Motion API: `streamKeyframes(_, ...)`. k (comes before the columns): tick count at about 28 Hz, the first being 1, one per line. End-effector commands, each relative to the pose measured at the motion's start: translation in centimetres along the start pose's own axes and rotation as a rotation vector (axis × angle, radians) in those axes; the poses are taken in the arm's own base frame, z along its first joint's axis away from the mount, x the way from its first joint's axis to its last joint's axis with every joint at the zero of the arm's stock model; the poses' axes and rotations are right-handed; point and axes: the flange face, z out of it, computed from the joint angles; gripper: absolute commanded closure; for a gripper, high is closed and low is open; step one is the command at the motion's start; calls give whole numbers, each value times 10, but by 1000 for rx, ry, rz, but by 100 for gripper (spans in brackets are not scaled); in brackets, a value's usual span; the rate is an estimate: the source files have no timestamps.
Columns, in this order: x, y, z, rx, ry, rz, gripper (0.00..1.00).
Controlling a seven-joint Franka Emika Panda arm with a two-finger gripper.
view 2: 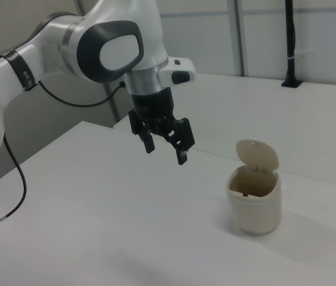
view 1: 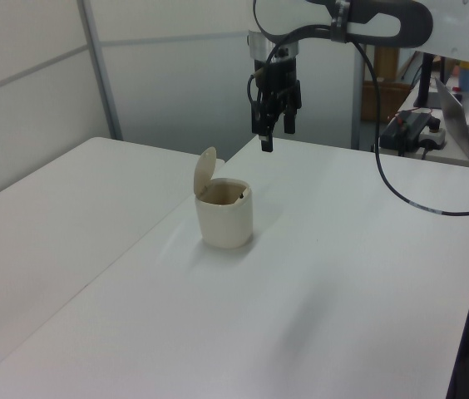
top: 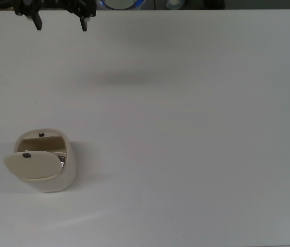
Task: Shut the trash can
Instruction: 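Move the gripper over the cream trash can toward its raised lid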
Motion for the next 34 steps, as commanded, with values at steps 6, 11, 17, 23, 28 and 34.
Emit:
streamKeyframes(6,1,3,1,-31,13,6,0)
streamKeyframes(11,10,1,-5,-30,92,14,7)
streamKeyframes(17,21,-1,-3,-28,148,14,45)
streamKeyframes(23,47,1,13,-38,233,23,75)
streamKeyframes(28,71,5,31,-39,313,118,88)
streamKeyframes(34,90,6,40,-35,405,170,99)
